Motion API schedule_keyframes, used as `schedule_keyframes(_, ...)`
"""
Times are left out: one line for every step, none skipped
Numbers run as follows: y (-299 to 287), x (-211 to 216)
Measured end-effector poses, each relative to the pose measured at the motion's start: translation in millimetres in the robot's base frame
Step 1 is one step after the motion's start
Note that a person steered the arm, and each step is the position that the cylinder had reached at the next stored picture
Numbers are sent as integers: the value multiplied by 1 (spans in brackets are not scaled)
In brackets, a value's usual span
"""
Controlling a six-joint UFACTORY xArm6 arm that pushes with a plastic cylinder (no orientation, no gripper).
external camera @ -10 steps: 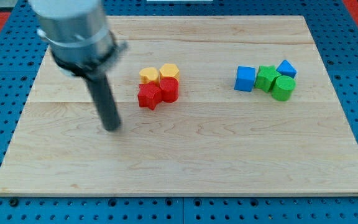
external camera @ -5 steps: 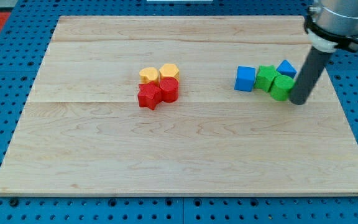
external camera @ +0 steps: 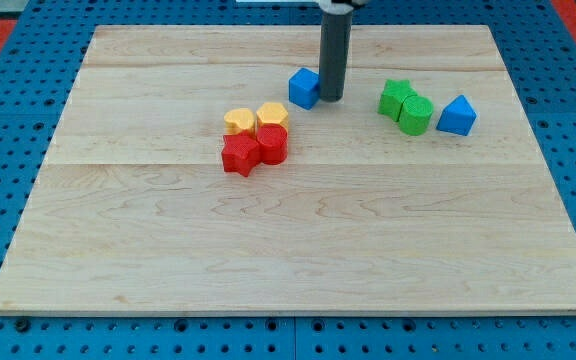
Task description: Move the blue cube to top of the yellow heart
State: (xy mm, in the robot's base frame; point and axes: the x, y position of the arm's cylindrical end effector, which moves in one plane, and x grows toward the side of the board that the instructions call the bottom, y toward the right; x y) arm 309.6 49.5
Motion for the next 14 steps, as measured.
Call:
schedule_keyframes(-25,-10)
schedule_keyframes(-76,14)
schedule_keyframes(-114,-2)
schedule_keyframes(-115,-54)
schedule_keyframes(-139,-80)
schedule_keyframes(-181,-38)
schedule_keyframes(-177,-4)
schedule_keyframes(-148,-1)
schedule_keyframes(-145,-29)
schedule_keyframes(-140,-40)
schedule_keyframes(-137,8)
schedule_keyframes(-137,43)
schedule_keyframes(-160,31)
schedule_keyframes(-162,-14)
